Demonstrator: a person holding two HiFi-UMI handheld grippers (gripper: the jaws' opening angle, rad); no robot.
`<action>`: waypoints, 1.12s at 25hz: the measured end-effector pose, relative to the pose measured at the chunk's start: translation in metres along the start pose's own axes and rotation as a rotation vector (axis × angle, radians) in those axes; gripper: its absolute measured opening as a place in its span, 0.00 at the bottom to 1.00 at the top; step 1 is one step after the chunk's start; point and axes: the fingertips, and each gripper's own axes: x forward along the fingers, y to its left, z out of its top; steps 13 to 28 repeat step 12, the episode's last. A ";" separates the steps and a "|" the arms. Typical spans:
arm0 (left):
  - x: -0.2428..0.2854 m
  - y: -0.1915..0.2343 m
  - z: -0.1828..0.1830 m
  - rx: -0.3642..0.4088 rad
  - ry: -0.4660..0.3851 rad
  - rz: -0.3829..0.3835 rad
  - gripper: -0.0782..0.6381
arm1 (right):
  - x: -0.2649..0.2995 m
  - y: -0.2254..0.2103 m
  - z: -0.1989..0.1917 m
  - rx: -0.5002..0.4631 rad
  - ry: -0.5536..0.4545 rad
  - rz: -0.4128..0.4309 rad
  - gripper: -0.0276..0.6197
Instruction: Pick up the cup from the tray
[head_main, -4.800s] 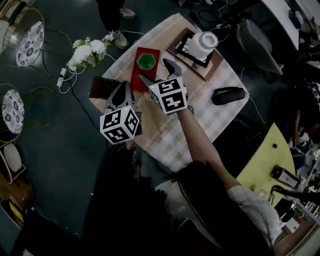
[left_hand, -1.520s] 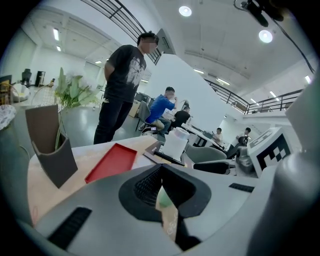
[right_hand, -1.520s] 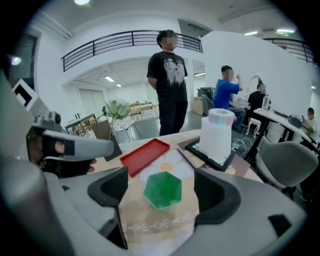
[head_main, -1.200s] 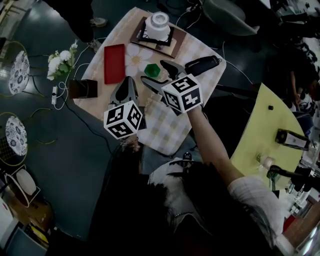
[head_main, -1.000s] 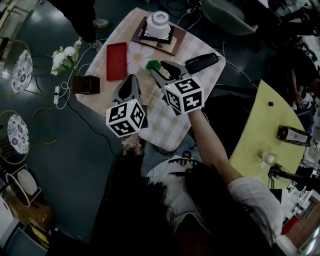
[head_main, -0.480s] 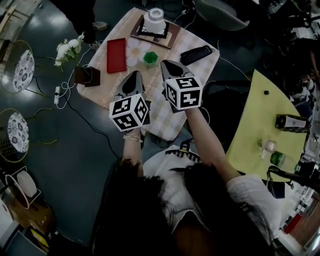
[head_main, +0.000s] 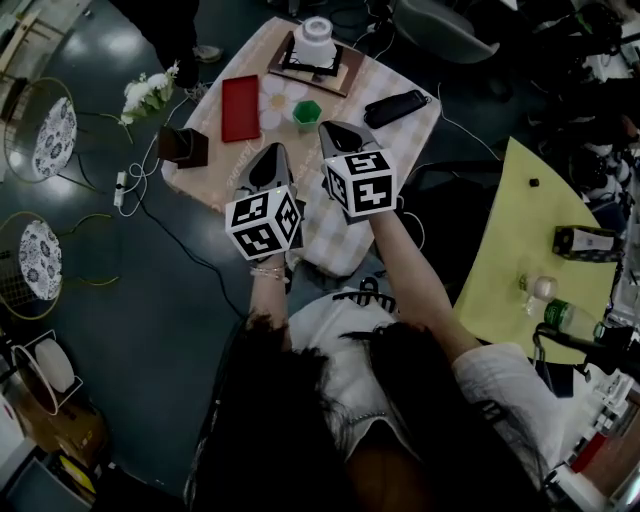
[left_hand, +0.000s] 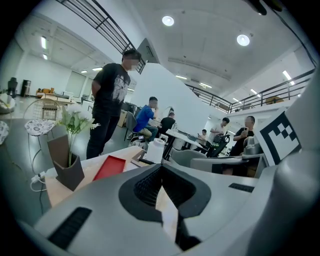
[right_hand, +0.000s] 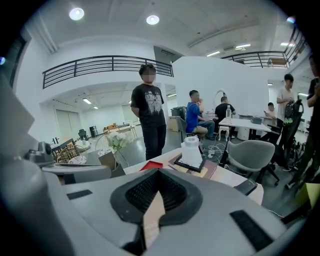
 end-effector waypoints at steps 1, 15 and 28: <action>-0.001 0.000 0.000 0.001 0.000 0.002 0.12 | 0.000 0.002 -0.001 -0.001 0.002 0.002 0.06; -0.011 0.009 0.006 -0.011 -0.012 0.014 0.12 | 0.002 0.016 0.000 -0.038 0.007 0.005 0.06; -0.011 0.009 0.006 -0.011 -0.012 0.014 0.12 | 0.002 0.016 0.000 -0.038 0.007 0.005 0.06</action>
